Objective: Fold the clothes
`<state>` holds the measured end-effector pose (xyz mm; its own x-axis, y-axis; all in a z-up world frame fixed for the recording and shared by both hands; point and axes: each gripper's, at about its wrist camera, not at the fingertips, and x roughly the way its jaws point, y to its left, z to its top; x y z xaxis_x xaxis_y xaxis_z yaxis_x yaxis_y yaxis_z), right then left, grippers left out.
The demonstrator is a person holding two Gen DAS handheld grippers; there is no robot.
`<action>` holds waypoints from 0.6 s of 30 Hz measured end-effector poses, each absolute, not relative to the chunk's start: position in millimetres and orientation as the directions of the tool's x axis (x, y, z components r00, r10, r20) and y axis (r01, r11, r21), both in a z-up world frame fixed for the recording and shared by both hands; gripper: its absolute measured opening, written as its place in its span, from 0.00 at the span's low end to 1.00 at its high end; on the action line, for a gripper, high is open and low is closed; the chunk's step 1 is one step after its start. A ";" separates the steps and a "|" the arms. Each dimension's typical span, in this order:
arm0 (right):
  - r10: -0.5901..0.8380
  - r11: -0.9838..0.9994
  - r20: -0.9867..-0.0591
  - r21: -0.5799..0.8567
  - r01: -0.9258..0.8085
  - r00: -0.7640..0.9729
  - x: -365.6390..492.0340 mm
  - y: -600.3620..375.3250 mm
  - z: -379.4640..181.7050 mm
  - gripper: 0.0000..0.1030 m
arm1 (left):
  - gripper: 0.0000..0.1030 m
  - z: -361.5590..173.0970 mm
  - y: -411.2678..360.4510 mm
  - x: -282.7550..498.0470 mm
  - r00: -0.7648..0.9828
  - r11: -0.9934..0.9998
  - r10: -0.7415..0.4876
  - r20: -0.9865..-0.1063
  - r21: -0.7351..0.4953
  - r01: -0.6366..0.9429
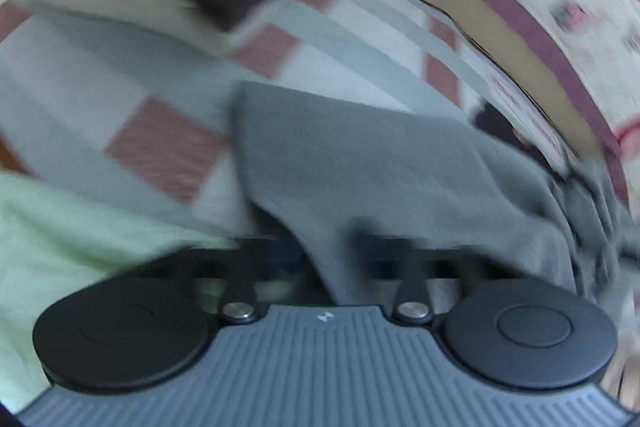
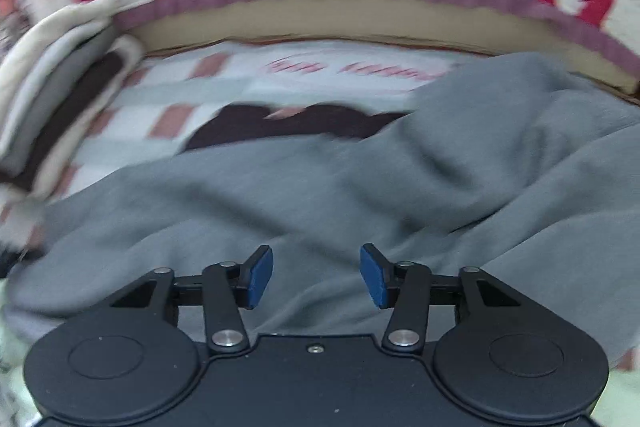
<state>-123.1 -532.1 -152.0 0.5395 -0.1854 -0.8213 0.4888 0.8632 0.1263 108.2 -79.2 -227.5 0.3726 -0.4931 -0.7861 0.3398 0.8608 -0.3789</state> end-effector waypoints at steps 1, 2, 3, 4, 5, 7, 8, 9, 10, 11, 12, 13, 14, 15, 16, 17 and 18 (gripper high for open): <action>-0.208 0.857 -0.822 0.108 0.504 0.530 -121.0 -543.4 -150.1 0.61 | 0.08 -220.5 -83.8 101.7 0.409 0.870 -0.471 -0.782 -0.336 0.361; -0.230 0.852 -0.822 0.089 0.516 0.521 -119.0 -553.5 -148.8 0.64 | 0.07 -213.5 -88.4 95.2 0.445 0.878 -0.449 -0.775 -0.292 0.379; -0.246 0.853 -0.824 0.067 0.518 0.511 -116.7 -560.5 -148.6 0.65 | 0.07 -206.5 -93.0 88.7 0.481 0.885 -0.428 -0.765 -0.246 0.396; -0.252 0.862 -0.829 0.042 0.505 0.498 -114.2 -562.9 -150.0 0.65 | 0.05 -199.5 -97.6 82.2 0.516 0.890 -0.407 -0.753 -0.200 0.410; -0.259 0.870 -0.835 0.016 0.492 0.486 -111.7 -565.2 -151.5 0.64 | 0.04 -192.5 -102.2 75.7 0.551 0.893 -0.387 -0.739 -0.153 0.422; -0.271 0.884 -0.839 -0.024 0.466 0.472 -108.3 -568.1 -153.8 0.64 | 0.04 -167.9 -90.6 61.2 0.622 0.900 -0.425 -0.658 -0.230 0.371; -0.274 0.888 -0.831 -0.025 0.459 0.485 -110.0 -565.6 -153.6 0.64 | 0.04 -156.5 -85.3 52.8 0.649 0.893 -0.449 -0.614 -0.273 0.359; -0.276 0.892 -0.822 -0.025 0.452 0.498 -111.6 -563.2 -153.4 0.65 | 0.04 -145.1 -79.9 44.3 0.676 0.883 -0.470 -0.567 -0.315 0.349; -0.276 0.892 -0.817 -0.022 0.452 0.507 -112.6 -562.2 -153.9 0.65 | 0.04 -144.4 -81.7 39.4 0.665 0.881 -0.474 -0.578 -0.319 0.351; -0.274 0.886 -0.819 -0.010 0.464 0.505 -111.7 -564.3 -155.6 0.65 | 0.04 -144.3 -83.9 34.6 0.651 0.879 -0.477 -0.590 -0.320 0.353; -0.274 0.876 -0.824 -0.001 0.483 0.495 -109.2 -568.1 -157.3 0.65 | 0.04 -144.2 -86.0 29.9 0.638 0.877 -0.480 -0.603 -0.322 0.355; -0.279 0.863 -0.831 0.004 0.506 0.482 -106.7 -572.2 -158.5 0.65 | 0.04 -147.8 -88.0 27.4 0.615 0.875 -0.484 -0.622 -0.318 0.366; -0.287 0.848 -0.835 0.007 0.531 0.469 -103.9 -576.4 -159.1 0.65 | 0.04 -153.6 -90.4 25.7 0.597 0.874 -0.484 -0.640 -0.310 0.375; -0.295 0.833 -0.835 0.013 0.552 0.464 -99.4 -581.8 -158.5 0.65 | 0.04 -159.5 -92.7 24.0 0.579 0.872 -0.483 -0.657 -0.302 0.384; -0.295 0.826 -0.833 0.024 0.564 0.467 -93.1 -588.4 -157.3 0.65 | 0.04 -165.5 -95.0 22.2 0.560 0.871 -0.481 -0.674 -0.295 0.394; -0.298 0.818 -0.832 0.031 0.575 0.468 -87.9 -592.7 -156.5 0.65 | 0.05 -169.8 -94.3 24.4 0.551 0.874 -0.476 -0.686 -0.301 0.381; -0.307 0.810 -0.831 0.029 0.586 0.465 -83.7 -593.8 -156.7 0.66 | 0.06 -174.0 -93.5 26.7 0.541 0.878 -0.470 -0.697 -0.307 0.367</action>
<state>-83.7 -593.8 -156.7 0.4648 -0.3069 -0.8305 0.5862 0.8097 0.0289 26.7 -93.5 -174.0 0.5415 -0.4699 -0.6971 0.3671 0.8781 -0.3068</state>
